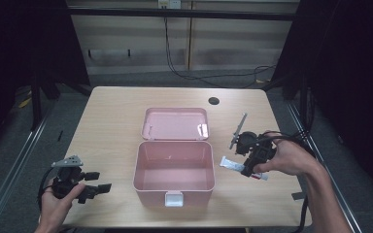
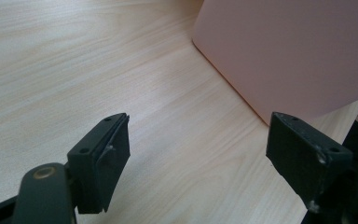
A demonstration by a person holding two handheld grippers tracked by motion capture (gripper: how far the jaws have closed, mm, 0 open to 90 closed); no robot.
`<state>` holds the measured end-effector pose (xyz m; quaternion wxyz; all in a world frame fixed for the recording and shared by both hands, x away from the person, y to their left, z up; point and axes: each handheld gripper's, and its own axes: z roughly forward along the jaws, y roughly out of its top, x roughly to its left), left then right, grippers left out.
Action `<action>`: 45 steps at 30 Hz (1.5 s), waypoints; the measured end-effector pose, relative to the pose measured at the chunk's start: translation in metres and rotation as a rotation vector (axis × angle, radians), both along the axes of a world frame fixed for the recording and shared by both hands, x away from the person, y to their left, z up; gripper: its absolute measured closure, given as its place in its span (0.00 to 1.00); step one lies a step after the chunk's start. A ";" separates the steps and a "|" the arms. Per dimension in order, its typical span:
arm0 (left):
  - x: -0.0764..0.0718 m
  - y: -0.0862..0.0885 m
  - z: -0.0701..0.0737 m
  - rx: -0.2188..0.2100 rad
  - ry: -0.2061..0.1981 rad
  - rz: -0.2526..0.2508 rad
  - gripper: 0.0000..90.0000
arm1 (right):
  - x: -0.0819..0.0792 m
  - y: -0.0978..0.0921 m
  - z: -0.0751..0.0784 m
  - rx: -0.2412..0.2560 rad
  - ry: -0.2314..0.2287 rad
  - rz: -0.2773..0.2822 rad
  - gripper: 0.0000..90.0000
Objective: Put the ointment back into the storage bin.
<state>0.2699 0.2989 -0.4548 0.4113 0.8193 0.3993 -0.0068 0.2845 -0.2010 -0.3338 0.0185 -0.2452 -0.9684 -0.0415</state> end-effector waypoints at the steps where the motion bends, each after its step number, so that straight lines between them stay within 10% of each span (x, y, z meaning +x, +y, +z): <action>1: 0.000 0.000 0.000 0.000 0.000 0.001 0.24 | 0.000 0.001 0.001 0.003 -0.003 0.005 0.79; 45: -0.001 0.000 0.001 -0.005 -0.002 0.002 0.24 | 0.018 0.077 0.022 0.031 -0.012 0.146 0.79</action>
